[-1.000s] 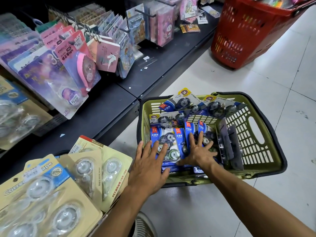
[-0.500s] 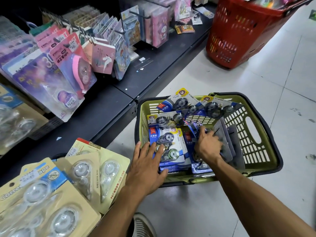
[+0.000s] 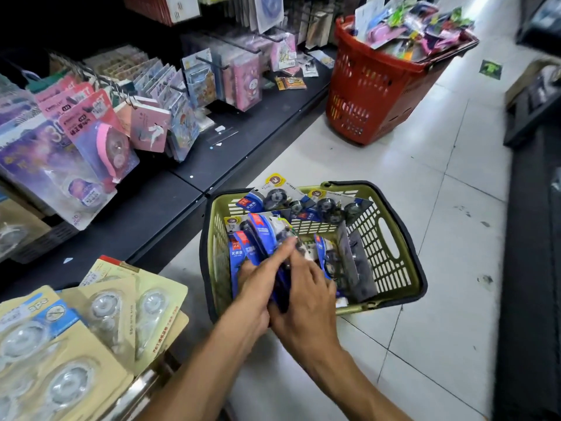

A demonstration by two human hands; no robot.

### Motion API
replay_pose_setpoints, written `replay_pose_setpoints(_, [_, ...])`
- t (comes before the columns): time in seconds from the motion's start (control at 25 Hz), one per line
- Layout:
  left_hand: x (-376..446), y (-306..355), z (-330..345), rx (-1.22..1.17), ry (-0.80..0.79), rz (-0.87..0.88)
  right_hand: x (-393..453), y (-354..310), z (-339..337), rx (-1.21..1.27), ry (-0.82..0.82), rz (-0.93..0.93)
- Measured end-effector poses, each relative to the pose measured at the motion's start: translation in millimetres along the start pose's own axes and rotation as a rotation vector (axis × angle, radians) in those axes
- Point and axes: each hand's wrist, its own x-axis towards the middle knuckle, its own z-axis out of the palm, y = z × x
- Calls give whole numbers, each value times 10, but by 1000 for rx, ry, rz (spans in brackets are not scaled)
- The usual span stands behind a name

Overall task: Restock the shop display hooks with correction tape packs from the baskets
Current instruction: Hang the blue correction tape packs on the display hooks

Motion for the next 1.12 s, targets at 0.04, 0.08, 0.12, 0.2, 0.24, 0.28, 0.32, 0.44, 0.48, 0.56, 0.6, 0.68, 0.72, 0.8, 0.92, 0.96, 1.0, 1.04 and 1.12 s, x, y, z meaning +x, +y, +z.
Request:
replay_pose_setpoints(0.04, [-27, -6, -7, -44, 44, 21, -47, -26, -52, 146, -21, 21])
replay_pose_setpoints(0.08, [-35, -8, -45, -67, 85, 45, -84, -34, -137, 342, -86, 50])
replay_pose_setpoints(0.12, [-57, -1, -76, -73, 114, 70, -112, -16, -225, 545, -202, 71])
replay_pose_setpoints(0.2, [-64, 2, -133, -58, 166, 116, -96, 109, -367, 811, -355, 84])
replay_pose_setpoints(0.24, [-52, 3, -150, -50, 183, 140, -33, 235, -389, 875, -327, 138])
replay_pose_setpoints(0.28, [-39, 12, -157, -55, 189, 156, 77, 411, -370, 882, -225, 235])
replay_pose_setpoints(0.32, [-30, 31, -155, -68, 188, 163, 232, 651, -324, 807, -114, 358])
replay_pose_setpoints(0.44, [4, 61, -170, -85, 162, 154, 668, 1410, -221, 216, -103, 701])
replay_pose_setpoints(0.48, [-1, 70, -177, -101, 150, 144, 740, 1595, -179, 52, -172, 774])
replay_pose_setpoints(0.56, [18, 73, -229, -110, 124, 157, 809, 1788, -9, -154, -289, 801])
replay_pose_setpoints(0.6, [20, 74, -270, -107, 107, 171, 828, 1816, 90, -229, -320, 752])
replay_pose_setpoints(0.68, [7, 76, -376, -89, 83, 193, 869, 1806, 248, -302, -333, 685])
replay_pose_setpoints(0.72, [-6, 77, -432, -77, 84, 203, 886, 1805, 290, -296, -323, 700])
replay_pose_setpoints(0.8, [-37, 111, -517, -78, 124, 228, 878, 1827, 327, -278, -325, 756])
replay_pose_setpoints(0.92, [-38, 159, -592, -105, 164, 238, 839, 1897, 362, -255, -346, 750])
replay_pose_setpoints(0.96, [-44, 165, -608, -116, 166, 232, 828, 1898, 350, -244, -329, 733])
replay_pose_setpoints(1.0, [-46, 169, -619, -120, 168, 232, 828, 1879, 321, -227, -302, 721])
replay_pose_setpoints(1.04, [-50, 175, -627, -116, 172, 237, 830, 1842, 274, -210, -275, 711])
replay_pose_setpoints(1.12, [-50, 176, -650, -98, 170, 262, 806, 1705, 116, -185, -211, 670])
